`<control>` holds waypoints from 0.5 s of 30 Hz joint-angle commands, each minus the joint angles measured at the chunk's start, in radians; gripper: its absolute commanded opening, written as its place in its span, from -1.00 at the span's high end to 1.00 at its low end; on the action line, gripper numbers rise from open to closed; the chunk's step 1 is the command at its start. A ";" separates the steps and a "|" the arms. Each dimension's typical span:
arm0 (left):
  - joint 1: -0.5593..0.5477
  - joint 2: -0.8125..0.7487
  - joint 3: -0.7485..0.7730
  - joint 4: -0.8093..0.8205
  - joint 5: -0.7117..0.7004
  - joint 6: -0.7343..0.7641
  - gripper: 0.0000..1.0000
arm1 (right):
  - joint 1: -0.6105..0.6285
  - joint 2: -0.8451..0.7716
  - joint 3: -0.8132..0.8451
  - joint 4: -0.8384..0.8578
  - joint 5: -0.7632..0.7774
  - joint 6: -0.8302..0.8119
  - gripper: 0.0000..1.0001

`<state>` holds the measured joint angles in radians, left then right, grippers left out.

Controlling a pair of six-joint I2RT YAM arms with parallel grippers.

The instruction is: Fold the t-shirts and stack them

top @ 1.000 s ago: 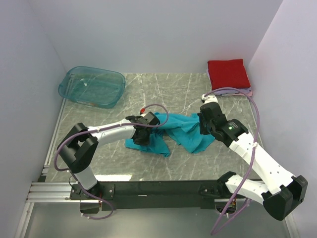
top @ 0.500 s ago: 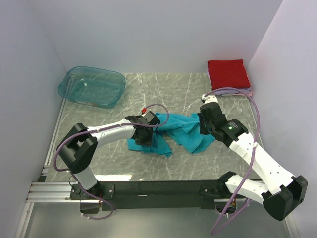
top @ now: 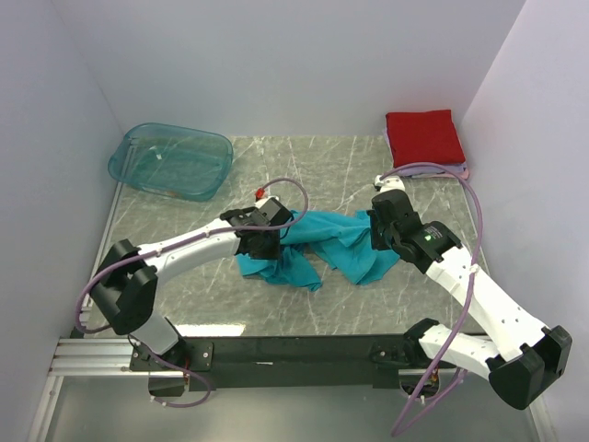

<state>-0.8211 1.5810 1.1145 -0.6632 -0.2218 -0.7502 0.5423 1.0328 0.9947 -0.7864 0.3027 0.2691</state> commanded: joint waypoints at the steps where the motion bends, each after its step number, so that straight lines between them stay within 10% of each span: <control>1: 0.005 -0.039 0.039 -0.039 -0.071 -0.028 0.32 | -0.007 -0.027 0.005 0.016 0.009 0.009 1.00; 9: 0.017 -0.136 0.031 -0.079 -0.089 -0.018 0.24 | -0.005 -0.039 0.009 0.006 0.021 0.002 1.00; 15: 0.319 -0.306 -0.072 -0.119 -0.148 0.032 0.38 | -0.007 -0.031 0.005 0.009 0.012 0.004 1.00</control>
<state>-0.6567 1.3743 1.1084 -0.7582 -0.3172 -0.7479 0.5423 1.0206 0.9947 -0.7864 0.3023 0.2684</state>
